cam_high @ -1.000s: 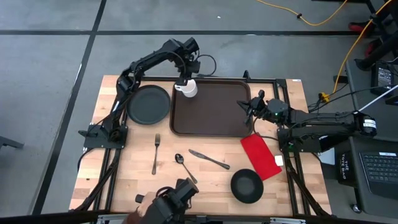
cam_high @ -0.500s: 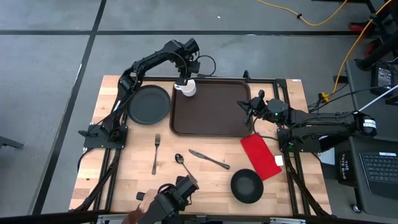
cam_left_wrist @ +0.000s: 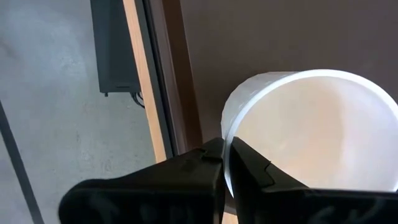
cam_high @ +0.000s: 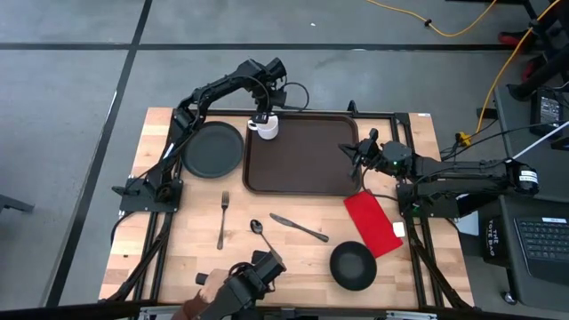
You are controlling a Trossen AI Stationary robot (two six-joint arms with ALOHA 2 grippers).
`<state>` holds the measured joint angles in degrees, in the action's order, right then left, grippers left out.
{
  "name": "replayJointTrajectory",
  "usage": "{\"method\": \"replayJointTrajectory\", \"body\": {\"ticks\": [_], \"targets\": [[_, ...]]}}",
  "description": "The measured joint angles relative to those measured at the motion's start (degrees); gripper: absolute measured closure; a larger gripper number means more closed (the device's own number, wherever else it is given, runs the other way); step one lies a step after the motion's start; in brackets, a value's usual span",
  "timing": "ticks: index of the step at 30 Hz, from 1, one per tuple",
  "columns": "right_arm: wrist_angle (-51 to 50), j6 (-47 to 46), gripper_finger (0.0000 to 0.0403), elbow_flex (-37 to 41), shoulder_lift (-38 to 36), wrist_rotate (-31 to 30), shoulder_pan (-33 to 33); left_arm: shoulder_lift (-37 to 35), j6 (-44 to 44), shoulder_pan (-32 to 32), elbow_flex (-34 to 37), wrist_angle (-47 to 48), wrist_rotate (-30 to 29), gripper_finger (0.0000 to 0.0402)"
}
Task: Set up tray
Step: Put the white mug on the brown serving tray, then put the black plate on the brown serving tray at the bottom of the white mug
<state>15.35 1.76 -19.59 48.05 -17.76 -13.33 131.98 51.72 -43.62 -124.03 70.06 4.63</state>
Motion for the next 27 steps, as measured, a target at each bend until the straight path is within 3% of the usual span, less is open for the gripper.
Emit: {"method": "replayJointTrajectory", "body": {"ticks": [6,18,27], "targets": [[0.02,0.02,0.0388,0.00,0.00,-0.02,-0.02,0.00,0.05,0.00,0.00,-2.76,-0.18,0.0384],[0.01,0.24,0.0388,0.00,0.00,-0.02,-0.02,0.02,0.06,0.00,0.00,-4.41,-0.26,0.0309],[0.00,0.24,0.0388,0.00,0.00,-0.02,-0.02,0.02,1.63,0.00,0.00,-5.98,-7.14,0.0278]]}}
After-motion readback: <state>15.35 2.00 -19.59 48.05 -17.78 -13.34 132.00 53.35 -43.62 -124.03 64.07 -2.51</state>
